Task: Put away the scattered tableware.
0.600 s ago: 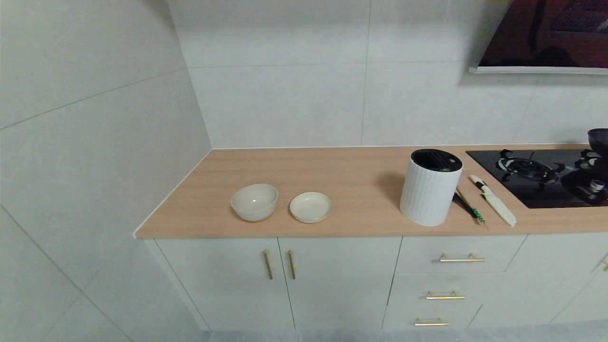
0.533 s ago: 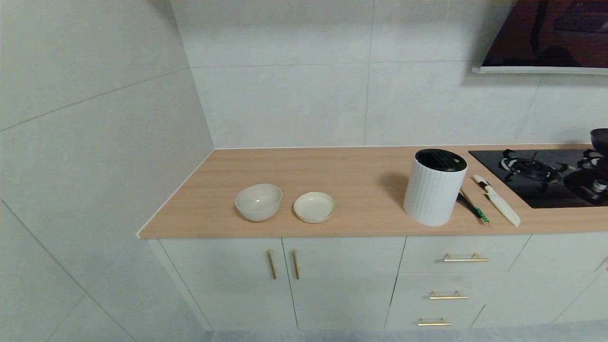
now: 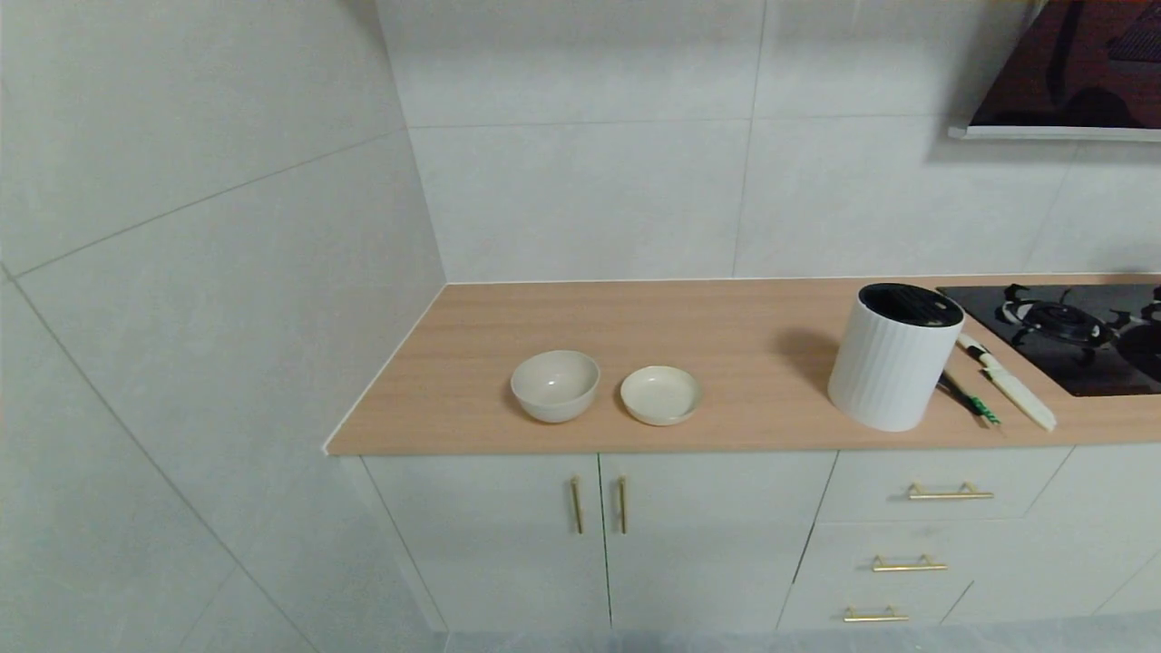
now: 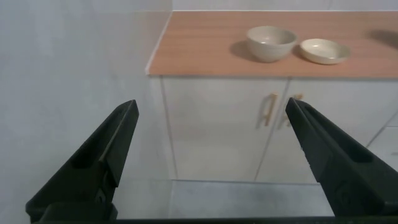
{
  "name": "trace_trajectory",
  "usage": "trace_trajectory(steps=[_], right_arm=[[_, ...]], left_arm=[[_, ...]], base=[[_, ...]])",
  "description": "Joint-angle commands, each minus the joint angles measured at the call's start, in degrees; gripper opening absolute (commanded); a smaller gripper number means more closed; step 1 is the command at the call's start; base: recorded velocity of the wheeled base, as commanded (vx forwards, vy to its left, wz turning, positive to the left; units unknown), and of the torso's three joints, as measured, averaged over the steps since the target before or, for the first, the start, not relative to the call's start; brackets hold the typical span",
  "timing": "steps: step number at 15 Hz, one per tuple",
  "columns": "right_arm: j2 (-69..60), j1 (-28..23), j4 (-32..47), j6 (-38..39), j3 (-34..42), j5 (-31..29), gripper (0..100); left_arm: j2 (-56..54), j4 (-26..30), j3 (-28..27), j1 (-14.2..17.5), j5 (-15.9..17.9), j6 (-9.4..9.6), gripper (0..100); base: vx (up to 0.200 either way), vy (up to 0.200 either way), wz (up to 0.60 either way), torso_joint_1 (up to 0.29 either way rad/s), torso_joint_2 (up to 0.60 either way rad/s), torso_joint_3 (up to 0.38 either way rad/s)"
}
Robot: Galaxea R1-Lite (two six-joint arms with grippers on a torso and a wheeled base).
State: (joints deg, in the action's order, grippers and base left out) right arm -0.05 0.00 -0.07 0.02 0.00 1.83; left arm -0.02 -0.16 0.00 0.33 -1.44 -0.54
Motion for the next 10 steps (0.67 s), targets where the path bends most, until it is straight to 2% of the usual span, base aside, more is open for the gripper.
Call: trace_trajectory(steps=[1,10], right_arm=[[0.0,0.0,0.0,0.0,0.0,0.0,100],[0.0,0.0,0.0,0.0,0.0,0.0,100]], left_arm=[[0.0,0.0,0.0,0.0,-0.1,-0.08,100],[0.0,0.0,0.0,0.0,0.0,0.1,100]], base=[[0.0,0.2,0.0,0.002,0.0,0.002],[0.0,0.0,0.0,0.0,0.0,0.0]])
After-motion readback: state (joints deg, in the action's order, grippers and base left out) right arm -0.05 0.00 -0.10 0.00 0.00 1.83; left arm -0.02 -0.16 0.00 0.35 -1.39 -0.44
